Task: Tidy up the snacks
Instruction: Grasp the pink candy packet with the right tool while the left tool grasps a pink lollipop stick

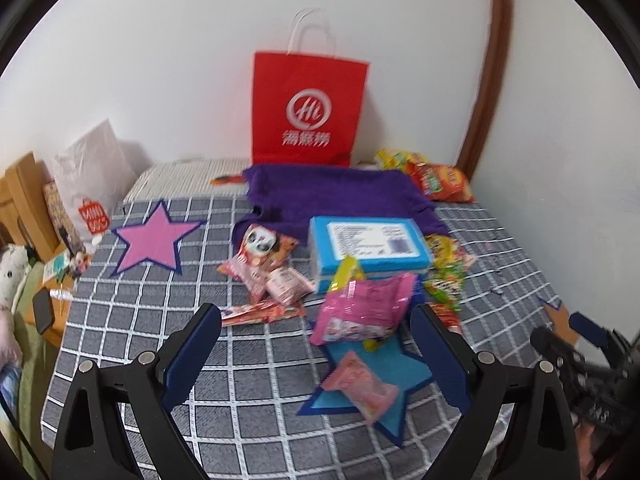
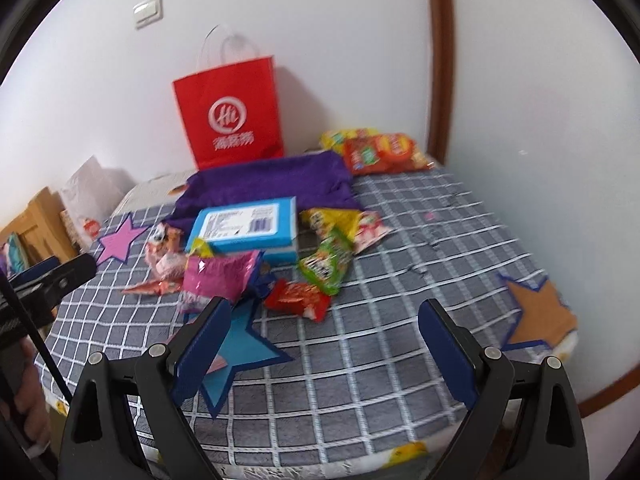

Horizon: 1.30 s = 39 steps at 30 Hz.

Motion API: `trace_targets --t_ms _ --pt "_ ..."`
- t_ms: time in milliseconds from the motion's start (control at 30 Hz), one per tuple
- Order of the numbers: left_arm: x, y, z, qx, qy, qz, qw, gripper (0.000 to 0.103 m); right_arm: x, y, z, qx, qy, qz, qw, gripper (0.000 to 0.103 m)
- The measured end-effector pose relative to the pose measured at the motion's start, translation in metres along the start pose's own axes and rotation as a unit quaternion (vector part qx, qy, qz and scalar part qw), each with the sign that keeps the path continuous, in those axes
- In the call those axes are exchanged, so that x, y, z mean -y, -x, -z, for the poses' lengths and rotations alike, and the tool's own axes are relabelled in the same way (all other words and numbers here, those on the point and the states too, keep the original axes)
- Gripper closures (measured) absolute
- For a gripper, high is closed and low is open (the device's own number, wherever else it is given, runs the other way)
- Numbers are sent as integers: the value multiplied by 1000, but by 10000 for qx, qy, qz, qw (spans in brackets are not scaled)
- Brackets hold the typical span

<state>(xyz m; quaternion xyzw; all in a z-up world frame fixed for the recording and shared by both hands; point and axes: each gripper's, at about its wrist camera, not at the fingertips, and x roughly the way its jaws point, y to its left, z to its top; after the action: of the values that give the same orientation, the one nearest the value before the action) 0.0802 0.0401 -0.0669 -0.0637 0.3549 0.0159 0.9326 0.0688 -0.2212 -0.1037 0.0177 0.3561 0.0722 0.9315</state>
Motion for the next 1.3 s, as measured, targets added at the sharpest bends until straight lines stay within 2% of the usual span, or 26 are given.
trace_targets --t_ms 200,333,633,700,733,767,800,833,867,900,933,1033,1300 --pt "-30 -37 1 -271 203 -294 9990 9 -30 -49 16 -518 225 -627 9964 9" --pt "-53 -54 2 -350 338 -424 9979 9 -58 -80 26 -850 374 -1170 9888 12" --pt "-97 -75 10 -501 674 -496 9952 9 -103 -120 46 -1182 844 -1434 9789 16" --pt "-102 -80 12 -533 702 -452 9951 9 -108 -129 51 -1290 924 -1379 9776 23" --pt "-103 -82 13 -557 700 -432 9951 9 -111 -134 52 -1316 984 -1294 9779 23" --pt "-103 -84 14 -586 692 -403 9951 9 -115 -134 54 -1134 1108 -1147 9807 26" --pt "-104 -87 15 -621 676 -371 9951 9 -118 -133 57 -1045 1217 -1023 9817 35" --pt "-104 -89 15 -643 663 -357 9951 9 -122 -133 60 -923 1429 -812 9821 40" --pt "-105 -90 15 -655 654 -344 9951 9 -124 -132 61 -850 1526 -803 9813 48" --pt "-105 -92 15 -669 648 -323 9951 9 -124 -130 62 -841 1564 -941 9796 63" --pt "-105 -94 16 -699 646 -308 9950 9 -122 -128 61 -852 1541 -1005 9792 67" --pt "-105 -100 16 -767 661 -261 9945 9 -111 -124 59 -872 1421 -944 9815 67" --pt "-95 -116 10 -832 437 -223 9953 9 -56 -106 42 -497 1385 -249 9888 67"
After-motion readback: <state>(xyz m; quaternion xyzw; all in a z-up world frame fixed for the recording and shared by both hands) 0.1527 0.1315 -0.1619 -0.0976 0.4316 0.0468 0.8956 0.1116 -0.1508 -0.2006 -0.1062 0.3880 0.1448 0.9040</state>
